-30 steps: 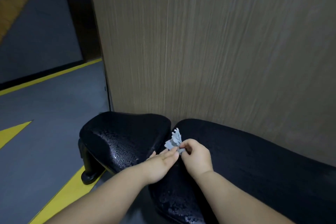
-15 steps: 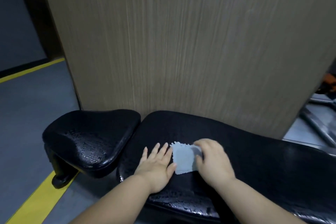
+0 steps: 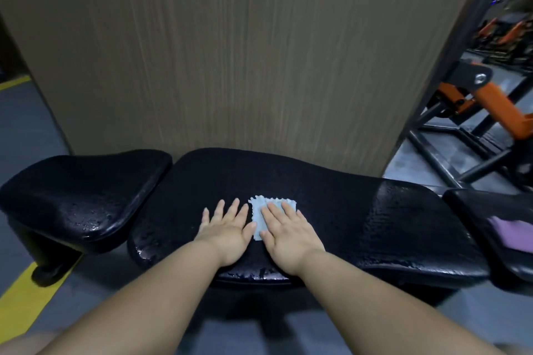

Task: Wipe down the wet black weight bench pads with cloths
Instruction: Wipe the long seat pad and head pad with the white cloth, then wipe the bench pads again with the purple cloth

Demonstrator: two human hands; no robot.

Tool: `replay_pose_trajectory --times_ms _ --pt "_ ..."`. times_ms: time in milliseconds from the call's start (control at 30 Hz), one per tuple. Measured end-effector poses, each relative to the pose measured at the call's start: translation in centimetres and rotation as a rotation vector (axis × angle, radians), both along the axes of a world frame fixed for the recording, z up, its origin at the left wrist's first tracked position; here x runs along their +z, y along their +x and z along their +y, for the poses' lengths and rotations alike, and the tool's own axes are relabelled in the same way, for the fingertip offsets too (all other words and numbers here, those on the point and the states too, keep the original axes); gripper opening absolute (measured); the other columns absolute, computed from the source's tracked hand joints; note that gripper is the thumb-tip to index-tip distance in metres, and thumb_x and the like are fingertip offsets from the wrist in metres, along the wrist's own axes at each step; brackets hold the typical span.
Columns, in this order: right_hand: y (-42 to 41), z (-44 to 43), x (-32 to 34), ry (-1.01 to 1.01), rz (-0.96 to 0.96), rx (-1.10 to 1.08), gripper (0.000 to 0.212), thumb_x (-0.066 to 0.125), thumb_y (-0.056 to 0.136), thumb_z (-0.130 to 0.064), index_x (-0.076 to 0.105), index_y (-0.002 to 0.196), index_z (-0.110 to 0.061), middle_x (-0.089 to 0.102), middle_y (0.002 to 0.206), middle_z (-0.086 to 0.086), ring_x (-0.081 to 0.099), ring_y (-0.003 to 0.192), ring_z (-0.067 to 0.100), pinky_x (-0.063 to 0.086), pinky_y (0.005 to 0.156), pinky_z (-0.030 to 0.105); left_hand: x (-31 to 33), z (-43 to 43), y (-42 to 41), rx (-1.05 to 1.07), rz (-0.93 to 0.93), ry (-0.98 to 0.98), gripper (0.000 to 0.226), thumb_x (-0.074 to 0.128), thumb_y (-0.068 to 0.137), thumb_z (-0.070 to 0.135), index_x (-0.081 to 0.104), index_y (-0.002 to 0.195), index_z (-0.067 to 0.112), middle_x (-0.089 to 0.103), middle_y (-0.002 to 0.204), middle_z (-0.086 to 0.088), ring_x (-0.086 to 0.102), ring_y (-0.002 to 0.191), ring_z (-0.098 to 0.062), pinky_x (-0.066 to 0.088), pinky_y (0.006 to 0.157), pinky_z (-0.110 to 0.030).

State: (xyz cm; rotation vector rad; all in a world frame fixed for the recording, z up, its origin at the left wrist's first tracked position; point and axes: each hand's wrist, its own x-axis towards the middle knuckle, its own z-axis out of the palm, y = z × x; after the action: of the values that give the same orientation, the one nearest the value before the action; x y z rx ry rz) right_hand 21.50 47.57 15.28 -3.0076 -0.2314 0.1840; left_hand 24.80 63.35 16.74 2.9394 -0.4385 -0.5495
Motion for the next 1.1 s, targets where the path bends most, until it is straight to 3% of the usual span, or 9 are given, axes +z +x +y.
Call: replay_pose_trajectory --times_ms 333,733,867,933,1000,1100 --pt "-4.9 -10.9 0.4 0.005 0.035 -0.275 0.055 0.016 0.104 -0.040 0.000 0.154 -0.024 -0.007 0.161 -0.010 -0.011 0.147 0.014 -0.003 0.120 0.035 0.3 -8.3 -2.0 -0.186 -0.018 0.050 0.060 0.005 0.103 0.051 -0.009 0.155 0.024 -0.020 0.161 0.007 -0.021 0.147 -0.015 -0.014 0.118 -0.047" --pt "-4.7 -20.8 1.9 -0.017 0.116 -0.403 0.057 0.018 0.102 -0.044 0.001 0.154 -0.026 -0.006 0.161 -0.010 -0.009 0.147 0.013 0.001 0.120 0.036 0.2 -21.1 -1.7 -0.421 -0.013 -0.098 0.059 0.007 0.102 0.053 -0.001 0.156 0.029 -0.012 0.162 0.013 -0.018 0.147 -0.010 -0.015 0.118 -0.047" --pt "-5.1 -23.7 2.0 0.006 0.127 -0.417 0.060 0.021 0.102 -0.047 0.003 0.154 -0.021 -0.004 0.161 -0.008 -0.009 0.147 0.014 0.002 0.119 0.031 0.6 -24.6 -1.4 -0.501 -0.028 -0.132 0.058 0.008 0.102 0.052 0.002 0.156 0.031 -0.012 0.162 0.014 -0.018 0.147 -0.010 -0.016 0.118 -0.047" --pt "-5.3 -24.9 2.4 0.131 0.148 -0.385 0.062 0.028 0.101 -0.050 0.011 0.154 -0.022 0.003 0.161 -0.008 -0.004 0.148 0.012 0.002 0.118 0.028 0.6 -26.4 -1.3 -0.535 -0.033 -0.144 0.057 0.008 0.103 0.050 0.003 0.156 0.030 -0.010 0.162 0.013 -0.018 0.147 -0.009 -0.016 0.118 -0.046" --pt "-5.9 -27.3 2.8 0.277 0.128 -0.357 0.056 0.038 0.100 -0.046 0.031 0.149 -0.022 0.024 0.156 -0.008 0.012 0.146 0.012 0.010 0.117 0.026 0.5 -28.1 -1.2 -0.562 -0.034 -0.155 0.058 0.008 0.103 0.051 0.006 0.156 0.029 -0.007 0.163 0.012 -0.018 0.147 -0.009 -0.017 0.117 -0.047" --pt "-7.7 -32.6 3.4 0.179 -0.067 -0.462 0.037 0.047 0.096 -0.035 0.053 0.132 -0.025 0.048 0.139 -0.010 0.038 0.134 0.016 0.032 0.110 0.034 0.4 -30.4 -1.2 -0.615 -0.059 -0.159 0.059 0.010 0.102 0.052 0.011 0.156 0.027 -0.001 0.163 0.011 -0.017 0.148 -0.010 -0.019 0.116 -0.048"
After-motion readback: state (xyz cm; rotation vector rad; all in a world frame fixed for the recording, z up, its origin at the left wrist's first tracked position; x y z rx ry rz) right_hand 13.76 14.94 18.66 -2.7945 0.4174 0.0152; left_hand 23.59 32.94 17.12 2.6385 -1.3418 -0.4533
